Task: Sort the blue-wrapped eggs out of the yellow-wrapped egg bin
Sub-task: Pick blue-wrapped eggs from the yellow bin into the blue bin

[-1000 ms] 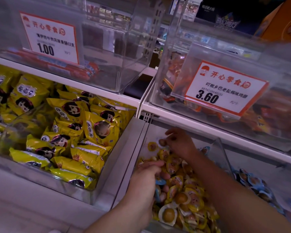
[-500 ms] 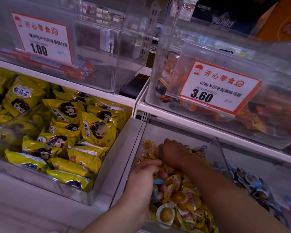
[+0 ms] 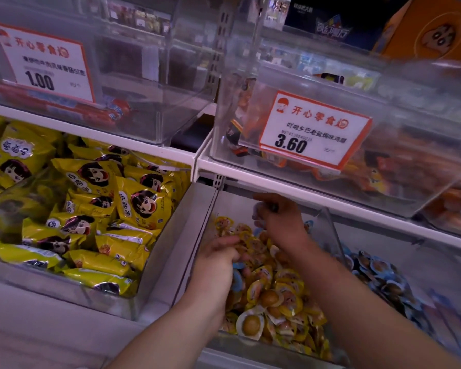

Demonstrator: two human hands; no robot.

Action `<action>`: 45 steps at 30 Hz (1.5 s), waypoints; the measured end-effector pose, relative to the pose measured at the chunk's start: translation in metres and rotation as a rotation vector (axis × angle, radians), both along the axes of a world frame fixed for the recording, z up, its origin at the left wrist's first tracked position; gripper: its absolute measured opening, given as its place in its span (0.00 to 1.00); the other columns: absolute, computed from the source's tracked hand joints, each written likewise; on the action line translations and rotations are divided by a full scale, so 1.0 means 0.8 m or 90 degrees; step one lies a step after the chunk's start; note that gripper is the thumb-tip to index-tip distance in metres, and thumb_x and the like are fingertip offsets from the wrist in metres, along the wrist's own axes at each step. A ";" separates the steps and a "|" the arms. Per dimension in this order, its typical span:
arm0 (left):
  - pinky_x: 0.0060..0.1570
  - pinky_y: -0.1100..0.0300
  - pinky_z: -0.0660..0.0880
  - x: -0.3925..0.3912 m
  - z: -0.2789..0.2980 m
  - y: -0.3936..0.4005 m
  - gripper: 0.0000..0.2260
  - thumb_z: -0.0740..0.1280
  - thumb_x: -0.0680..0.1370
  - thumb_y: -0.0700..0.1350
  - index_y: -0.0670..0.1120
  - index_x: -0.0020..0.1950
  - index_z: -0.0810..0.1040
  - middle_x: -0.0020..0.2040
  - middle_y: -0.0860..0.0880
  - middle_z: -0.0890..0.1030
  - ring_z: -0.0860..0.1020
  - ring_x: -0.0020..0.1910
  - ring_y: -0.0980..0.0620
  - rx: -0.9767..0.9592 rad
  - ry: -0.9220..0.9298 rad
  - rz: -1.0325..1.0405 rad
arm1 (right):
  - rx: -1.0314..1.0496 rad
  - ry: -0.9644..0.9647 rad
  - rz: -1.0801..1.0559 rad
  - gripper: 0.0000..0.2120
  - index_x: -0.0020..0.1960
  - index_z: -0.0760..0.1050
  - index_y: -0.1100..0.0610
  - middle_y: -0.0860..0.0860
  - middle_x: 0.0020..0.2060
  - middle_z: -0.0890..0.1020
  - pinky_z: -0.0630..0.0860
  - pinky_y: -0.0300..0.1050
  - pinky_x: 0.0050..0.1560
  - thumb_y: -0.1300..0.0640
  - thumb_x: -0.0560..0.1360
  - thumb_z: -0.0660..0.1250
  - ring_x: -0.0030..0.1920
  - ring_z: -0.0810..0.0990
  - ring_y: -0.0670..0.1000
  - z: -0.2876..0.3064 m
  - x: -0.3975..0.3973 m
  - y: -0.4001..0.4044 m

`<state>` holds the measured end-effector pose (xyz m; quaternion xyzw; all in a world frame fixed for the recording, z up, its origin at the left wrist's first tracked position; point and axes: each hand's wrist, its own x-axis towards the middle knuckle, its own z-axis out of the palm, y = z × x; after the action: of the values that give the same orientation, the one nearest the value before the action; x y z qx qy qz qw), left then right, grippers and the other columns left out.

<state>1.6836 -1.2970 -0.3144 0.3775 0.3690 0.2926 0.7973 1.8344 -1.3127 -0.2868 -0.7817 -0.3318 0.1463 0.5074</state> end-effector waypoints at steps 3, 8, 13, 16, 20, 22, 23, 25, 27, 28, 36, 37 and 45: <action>0.46 0.57 0.76 0.004 0.002 -0.013 0.15 0.63 0.78 0.36 0.55 0.53 0.79 0.47 0.53 0.83 0.81 0.45 0.55 0.367 0.111 0.110 | 0.137 0.243 -0.034 0.13 0.46 0.84 0.57 0.54 0.37 0.83 0.78 0.39 0.34 0.68 0.78 0.62 0.35 0.82 0.50 0.019 -0.060 -0.065; 0.60 0.72 0.66 0.020 0.023 -0.077 0.16 0.57 0.81 0.44 0.56 0.66 0.71 0.60 0.59 0.77 0.74 0.61 0.63 0.751 0.048 0.075 | 0.260 0.691 0.052 0.16 0.60 0.82 0.57 0.59 0.56 0.84 0.81 0.50 0.55 0.50 0.80 0.63 0.55 0.84 0.55 0.030 -0.111 -0.137; 0.76 0.46 0.53 0.029 0.024 -0.107 0.30 0.55 0.74 0.48 0.51 0.77 0.59 0.75 0.55 0.67 0.60 0.76 0.59 0.858 0.037 -0.120 | 0.217 0.583 0.047 0.11 0.59 0.81 0.54 0.56 0.54 0.85 0.79 0.50 0.59 0.55 0.81 0.63 0.56 0.84 0.54 0.039 -0.094 -0.185; 0.77 0.41 0.47 0.042 0.025 -0.113 0.38 0.57 0.71 0.52 0.49 0.81 0.50 0.81 0.54 0.50 0.45 0.80 0.54 0.920 0.050 -0.234 | 0.222 0.536 0.047 0.10 0.59 0.81 0.56 0.58 0.53 0.85 0.80 0.48 0.51 0.61 0.80 0.65 0.53 0.84 0.56 0.034 -0.070 -0.217; 0.76 0.62 0.45 0.056 0.013 -0.114 0.35 0.58 0.78 0.58 0.54 0.81 0.47 0.80 0.64 0.45 0.44 0.80 0.59 0.917 0.027 -0.316 | 0.267 0.415 0.032 0.11 0.59 0.81 0.51 0.58 0.53 0.86 0.81 0.47 0.47 0.62 0.79 0.67 0.51 0.85 0.56 0.024 -0.023 -0.244; 0.73 0.70 0.52 0.060 0.009 -0.100 0.28 0.57 0.80 0.59 0.61 0.79 0.55 0.78 0.67 0.56 0.54 0.78 0.64 0.842 0.021 -0.310 | 0.263 0.313 -0.050 0.12 0.57 0.82 0.48 0.54 0.50 0.86 0.82 0.47 0.41 0.62 0.79 0.68 0.48 0.86 0.54 0.016 0.017 -0.258; 0.71 0.71 0.56 0.062 0.006 -0.089 0.23 0.59 0.80 0.58 0.64 0.76 0.61 0.75 0.69 0.62 0.59 0.75 0.66 0.838 0.051 -0.290 | 0.240 0.257 -0.097 0.12 0.58 0.82 0.49 0.54 0.50 0.86 0.83 0.51 0.41 0.63 0.79 0.67 0.47 0.86 0.54 0.011 0.041 -0.266; 0.71 0.65 0.61 0.062 -0.001 -0.062 0.18 0.63 0.80 0.55 0.65 0.70 0.68 0.70 0.67 0.69 0.66 0.71 0.62 0.925 0.184 -0.270 | 0.115 0.128 -0.159 0.12 0.62 0.80 0.56 0.55 0.51 0.84 0.82 0.53 0.48 0.63 0.80 0.67 0.47 0.84 0.55 -0.005 0.091 -0.281; 0.73 0.56 0.62 0.060 -0.009 -0.044 0.19 0.59 0.80 0.59 0.61 0.71 0.69 0.72 0.62 0.68 0.65 0.73 0.57 1.007 0.329 -0.350 | -0.220 -0.071 -0.168 0.19 0.71 0.73 0.57 0.57 0.62 0.78 0.75 0.47 0.59 0.55 0.81 0.65 0.59 0.79 0.57 -0.029 0.133 -0.293; 0.74 0.55 0.60 0.058 -0.013 -0.039 0.23 0.55 0.79 0.64 0.60 0.73 0.68 0.73 0.61 0.66 0.63 0.74 0.57 1.027 0.384 -0.410 | -0.378 -0.167 -0.168 0.23 0.74 0.68 0.53 0.57 0.68 0.73 0.71 0.50 0.66 0.51 0.81 0.64 0.68 0.72 0.59 -0.040 0.143 -0.297; 0.72 0.57 0.62 0.060 -0.024 -0.029 0.25 0.52 0.78 0.67 0.68 0.75 0.59 0.75 0.68 0.58 0.59 0.75 0.61 1.017 0.453 -0.490 | -0.401 -0.423 0.211 0.20 0.68 0.74 0.48 0.50 0.72 0.68 0.54 0.59 0.76 0.45 0.79 0.61 0.76 0.59 0.54 -0.083 0.110 -0.227; 0.72 0.57 0.63 0.059 -0.025 -0.027 0.25 0.52 0.78 0.68 0.68 0.75 0.59 0.75 0.68 0.58 0.59 0.75 0.61 1.015 0.451 -0.489 | -0.426 -0.396 0.236 0.20 0.69 0.73 0.48 0.49 0.73 0.67 0.55 0.59 0.75 0.44 0.79 0.60 0.76 0.59 0.53 -0.084 0.115 -0.227; 0.71 0.58 0.63 0.056 -0.029 -0.020 0.24 0.54 0.78 0.66 0.66 0.74 0.62 0.73 0.70 0.60 0.61 0.73 0.63 1.015 0.411 -0.477 | -0.546 -0.438 0.092 0.22 0.73 0.70 0.43 0.44 0.76 0.65 0.50 0.59 0.77 0.47 0.79 0.61 0.79 0.55 0.53 -0.085 0.176 -0.277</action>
<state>1.7280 -1.3132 -0.3372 0.9696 0.1174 0.0641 0.2049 1.9749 -1.5344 -0.3545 -0.8963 -0.4416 0.0390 -0.0057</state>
